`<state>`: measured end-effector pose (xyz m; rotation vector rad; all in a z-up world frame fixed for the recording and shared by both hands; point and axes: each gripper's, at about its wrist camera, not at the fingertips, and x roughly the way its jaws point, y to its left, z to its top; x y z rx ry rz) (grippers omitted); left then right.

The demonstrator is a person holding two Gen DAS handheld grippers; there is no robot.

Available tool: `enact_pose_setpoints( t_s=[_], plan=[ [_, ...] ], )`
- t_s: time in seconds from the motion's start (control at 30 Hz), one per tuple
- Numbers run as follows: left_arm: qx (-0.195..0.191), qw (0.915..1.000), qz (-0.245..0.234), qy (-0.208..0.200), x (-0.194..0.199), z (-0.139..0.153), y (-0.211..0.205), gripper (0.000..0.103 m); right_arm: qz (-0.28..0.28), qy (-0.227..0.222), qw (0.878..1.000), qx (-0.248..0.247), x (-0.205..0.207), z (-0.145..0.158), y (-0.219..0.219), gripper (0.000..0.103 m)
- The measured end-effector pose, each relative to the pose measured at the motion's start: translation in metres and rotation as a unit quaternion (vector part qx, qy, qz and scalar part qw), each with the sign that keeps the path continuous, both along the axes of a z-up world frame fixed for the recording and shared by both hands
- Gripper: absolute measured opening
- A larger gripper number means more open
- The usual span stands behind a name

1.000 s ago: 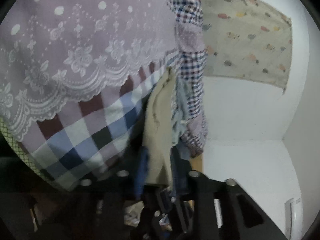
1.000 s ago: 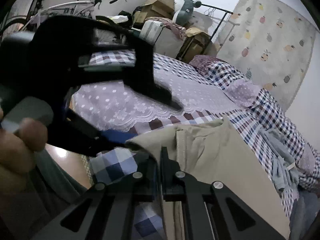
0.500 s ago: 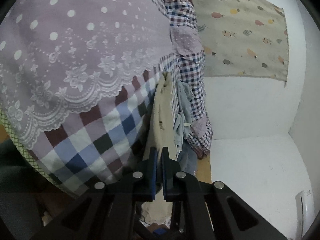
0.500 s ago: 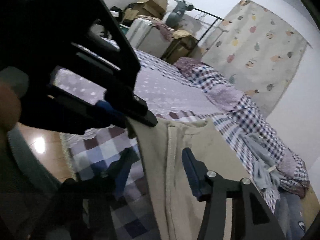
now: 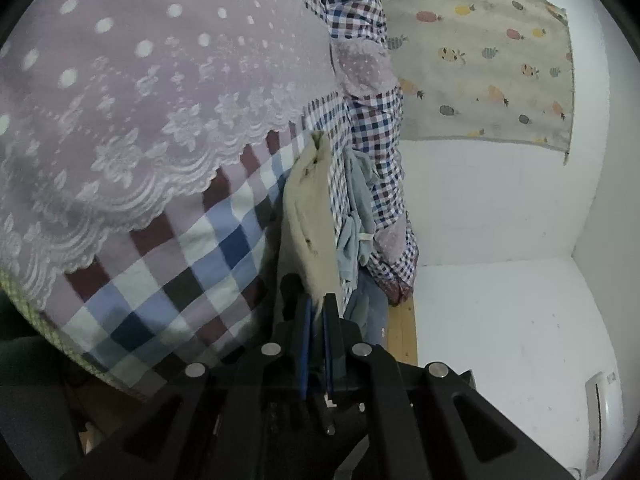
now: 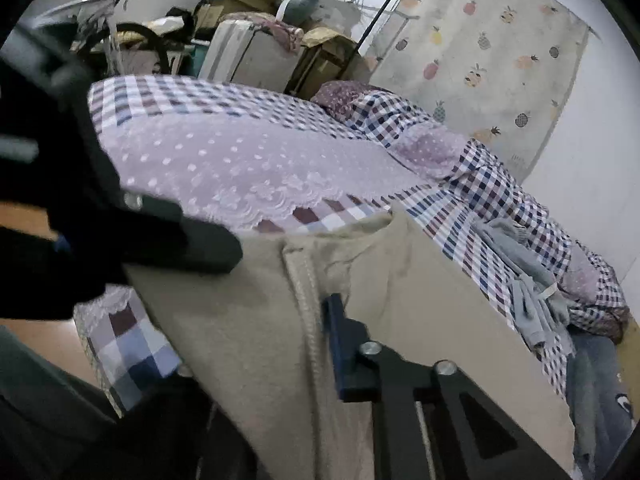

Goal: Fold clothes

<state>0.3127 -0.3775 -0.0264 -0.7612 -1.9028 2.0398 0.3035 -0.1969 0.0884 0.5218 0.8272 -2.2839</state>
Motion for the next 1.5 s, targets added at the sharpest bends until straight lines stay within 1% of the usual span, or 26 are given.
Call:
enact_pose_setpoints(
  t_s=[0.07,0.13,0.17,0.2,0.3,0.4,0.43,0.47,0.57,0.63,0.7,0.8,0.87,0.9,0.93,1.0,1.03,1.1,1.2,1.27,1.33,1.4,1.5],
  plan=[
    [-0.006,1.0000,-0.006,-0.003,-0.009,0.004,-0.009,0.020,0.006,-0.009,1.000,-0.008,-0.001,0.001,0.004,0.004],
    [-0.019,0.9997,-0.013,-0.007,-0.022,0.008,-0.020,0.066,0.013,-0.018,1.000,-0.016,-0.001,0.001,0.007,0.003],
    [-0.029,0.9994,-0.019,-0.006,-0.030,0.010,-0.024,0.074,0.016,-0.023,0.999,-0.018,-0.004,0.000,0.009,0.003],
    [-0.042,0.9986,-0.030,-0.005,-0.041,0.014,-0.027,0.080,0.019,-0.028,0.999,-0.022,-0.004,0.000,0.011,0.003],
    [-0.075,0.9944,-0.074,-0.013,-0.077,0.022,-0.027,0.082,0.021,-0.040,0.998,-0.039,-0.001,0.004,0.018,0.003],
    [-0.126,0.9838,-0.126,-0.023,-0.129,0.033,-0.018,0.083,0.019,-0.055,0.996,-0.063,-0.007,0.017,0.028,0.003],
    [-0.138,0.9802,-0.138,-0.028,-0.144,0.034,-0.013,0.083,0.017,-0.061,0.995,-0.071,-0.010,0.021,0.030,0.003],
    [-0.142,0.9781,-0.148,-0.033,-0.157,0.032,-0.009,0.083,0.016,-0.068,0.994,-0.079,-0.014,0.025,0.033,0.003],
    [-0.142,0.9719,-0.182,-0.046,-0.204,0.024,0.000,0.083,0.013,-0.075,0.993,-0.095,-0.021,0.035,0.041,0.003],
    [-0.153,0.9674,-0.198,-0.039,-0.228,0.023,0.007,0.083,0.011,-0.082,0.991,-0.106,-0.026,0.041,0.048,0.003],
    [-0.171,0.9623,-0.208,-0.035,-0.243,0.028,0.011,0.083,0.008,-0.091,0.989,-0.117,-0.030,0.045,0.053,0.003],
    [-0.189,0.9571,-0.214,-0.049,-0.263,0.028,0.014,0.083,0.005,-0.101,0.986,-0.130,-0.035,0.050,0.060,0.003],
    [-0.201,0.9534,-0.217,-0.059,-0.277,0.028,0.015,0.080,0.006,-0.103,0.986,-0.134,-0.034,0.052,0.063,0.003],
    [-0.207,0.9514,-0.219,-0.064,-0.283,0.028,0.016,0.069,0.006,-0.104,0.985,-0.135,-0.034,0.052,0.065,0.003],
    [-0.212,0.9494,-0.221,-0.068,-0.290,0.028,0.017,0.043,0.006,-0.105,0.985,-0.137,-0.035,0.053,0.066,0.003],
    [-0.224,0.9452,-0.225,-0.078,-0.303,0.027,0.018,0.009,0.002,-0.109,0.984,-0.143,-0.036,0.054,0.070,0.003],
    [-0.229,0.9437,-0.225,-0.079,-0.307,0.029,0.019,0.009,0.001,-0.111,0.983,-0.146,-0.037,0.055,0.072,0.003],
    [-0.237,0.9444,-0.217,-0.069,-0.304,0.038,0.023,0.009,-0.005,-0.111,0.982,-0.151,-0.039,0.057,0.079,0.003],
    [-0.242,0.9473,-0.205,-0.042,-0.297,0.066,0.033,0.007,-0.019,-0.119,0.979,-0.167,-0.040,0.061,0.094,0.003],
    [-0.253,0.9452,-0.205,-0.024,-0.294,0.091,0.047,0.007,-0.031,-0.138,0.972,-0.188,-0.040,0.065,0.111,0.003],
    [-0.261,0.9419,-0.211,-0.005,-0.293,0.117,0.067,0.007,-0.040,-0.155,0.965,-0.209,-0.039,0.068,0.127,0.003],
    [-0.273,0.9365,-0.220,0.008,-0.290,0.141,0.084,0.007,-0.048,-0.164,0.959,-0.227,-0.036,0.072,0.146,0.003],
    [-0.289,0.9283,-0.233,0.025,-0.290,0.175,0.121,0.007,-0.062,-0.174,0.950,-0.253,-0.029,0.080,0.176,0.003]
  ],
)
